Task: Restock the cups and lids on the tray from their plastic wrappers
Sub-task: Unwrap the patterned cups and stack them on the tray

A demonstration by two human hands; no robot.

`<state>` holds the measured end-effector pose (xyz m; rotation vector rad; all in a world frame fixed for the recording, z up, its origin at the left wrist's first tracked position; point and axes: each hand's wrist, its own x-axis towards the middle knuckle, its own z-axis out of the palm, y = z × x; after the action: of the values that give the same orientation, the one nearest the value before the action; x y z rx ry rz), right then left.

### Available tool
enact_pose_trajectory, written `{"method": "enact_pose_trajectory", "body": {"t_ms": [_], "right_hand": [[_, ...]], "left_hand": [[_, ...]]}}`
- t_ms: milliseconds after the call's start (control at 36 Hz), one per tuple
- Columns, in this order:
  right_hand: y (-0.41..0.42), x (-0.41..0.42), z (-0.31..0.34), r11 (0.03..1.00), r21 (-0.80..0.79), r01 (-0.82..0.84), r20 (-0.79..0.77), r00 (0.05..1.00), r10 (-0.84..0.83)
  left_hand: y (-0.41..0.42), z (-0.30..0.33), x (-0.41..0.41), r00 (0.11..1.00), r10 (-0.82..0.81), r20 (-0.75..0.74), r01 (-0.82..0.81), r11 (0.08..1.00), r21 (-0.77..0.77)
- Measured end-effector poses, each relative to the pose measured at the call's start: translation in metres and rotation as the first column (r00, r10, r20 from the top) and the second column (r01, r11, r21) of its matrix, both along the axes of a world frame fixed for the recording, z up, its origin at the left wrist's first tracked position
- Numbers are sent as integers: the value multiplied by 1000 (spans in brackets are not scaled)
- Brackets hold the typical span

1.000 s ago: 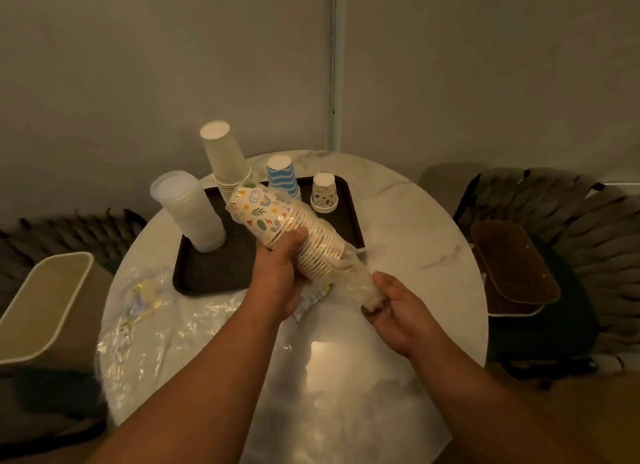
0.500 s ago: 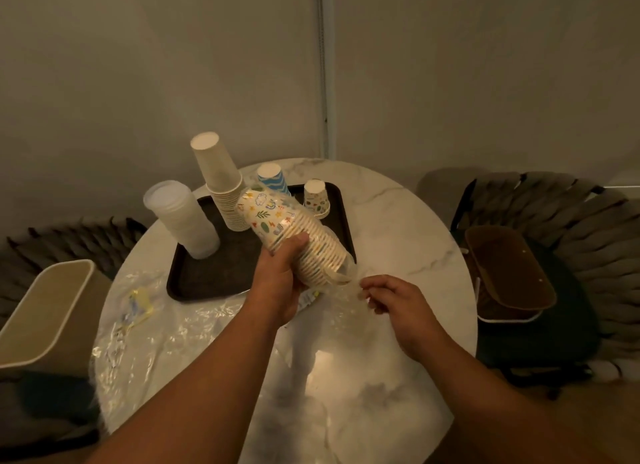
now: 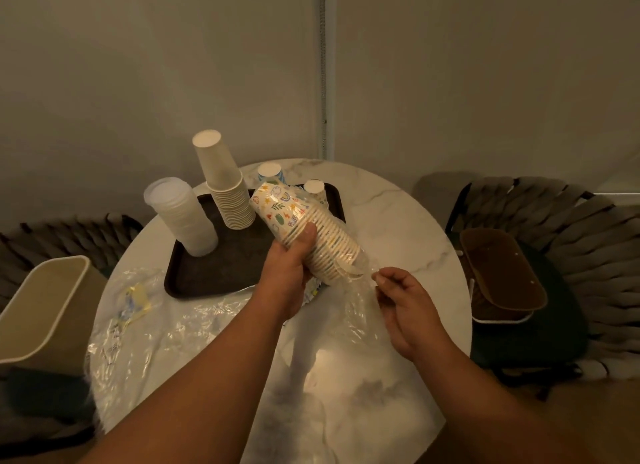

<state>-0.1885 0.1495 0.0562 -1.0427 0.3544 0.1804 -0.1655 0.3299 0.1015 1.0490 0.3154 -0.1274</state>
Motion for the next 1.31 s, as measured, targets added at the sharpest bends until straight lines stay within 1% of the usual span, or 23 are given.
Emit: {"method": "enact_pose_trajectory", "body": {"t_ms": [56, 111, 167, 222, 306, 389, 417, 472, 528, 583, 639, 667, 750, 833, 917, 972, 1000, 1056, 1139, 1194, 1222, 1250, 1306], "right_hand": [[-4, 2, 5, 990, 17, -142, 10, 990, 142], [-5, 3, 10, 927, -137, -348, 17, 935, 353], [-4, 2, 13, 870, -270, -414, 16, 901, 434], [-6, 5, 16, 923, -219, -315, 52, 941, 333], [-21, 12, 18, 993, 29, -111, 28, 994, 110], [-37, 13, 13, 944, 329, 33, -68, 998, -12], [-40, 13, 8, 919, 388, 72, -105, 994, -34], [-39, 11, -4, 926, 368, 86, -182, 983, -19], [-33, 7, -18, 984, 180, -6, -241, 969, 50], [-24, 0, -25, 989, -19, -146, -257, 957, 136], [-16, -5, -23, 974, -82, -210, -232, 955, 186], [-15, -5, -21, 977, -53, -206, -213, 958, 191], [-13, -4, -15, 979, 175, -105, -240, 960, 145], [-13, -5, -11, 952, 307, -22, -250, 963, 103], [-9, -6, -6, 920, 383, -77, -139, 980, 140], [-5, -4, -7, 915, 380, -137, -72, 982, 177], [-2, -3, -7, 928, 338, -158, -47, 982, 184], [2, 0, -5, 961, 175, -213, -24, 975, 221], [11, 5, -1, 943, -113, -313, -92, 948, 304], [12, 10, -9, 883, -302, -359, -138, 933, 331], [10, 10, -12, 830, -397, -392, -132, 919, 370], [8, 9, -16, 755, -498, -427, -138, 898, 417], [3, 4, -20, 620, -603, -502, -161, 837, 522]], "left_hand": [[-1, 0, 0, 1000, -7, 5, 7, 1000, 16], [-2, 1, -1, 1000, -8, 9, 8, 1000, 28], [-2, 2, 0, 1000, -10, 9, 10, 1000, 26], [0, 4, 0, 1000, -8, 15, 7, 1000, 21], [4, 4, 1, 1000, 23, 14, -23, 999, 23], [6, 4, 1, 997, 76, -17, -77, 997, -8], [6, 3, 1, 995, 92, -26, -93, 995, -23], [6, 3, 2, 993, 116, -32, -117, 992, -45], [4, 3, 3, 991, 131, -30, -133, 989, -66], [1, 2, 2, 990, 135, -34, -137, 987, -85], [-1, 1, 2, 990, 139, -37, -142, 986, -86], [-1, 1, 2, 989, 143, -36, -145, 986, -79], [-1, 1, 1, 987, 159, -26, -160, 986, -50], [0, 2, 0, 984, 178, -28, -179, 983, -45], [-1, 2, 0, 984, 176, -31, -177, 984, -26], [-3, 1, -1, 984, 173, -36, -174, 984, -31], [-4, 1, -1, 984, 171, -38, -173, 984, -37], [-7, 2, -2, 984, 172, -46, -175, 983, -51], [-12, 4, -2, 985, 167, -41, -169, 983, -66], [-13, 5, -3, 986, 162, -33, -164, 983, -79], [-13, 6, -3, 986, 165, -31, -167, 982, -86], [-12, 7, -3, 985, 170, -30, -172, 981, -92], [-12, 7, -2, 983, 182, -28, -184, 978, -97]]}}
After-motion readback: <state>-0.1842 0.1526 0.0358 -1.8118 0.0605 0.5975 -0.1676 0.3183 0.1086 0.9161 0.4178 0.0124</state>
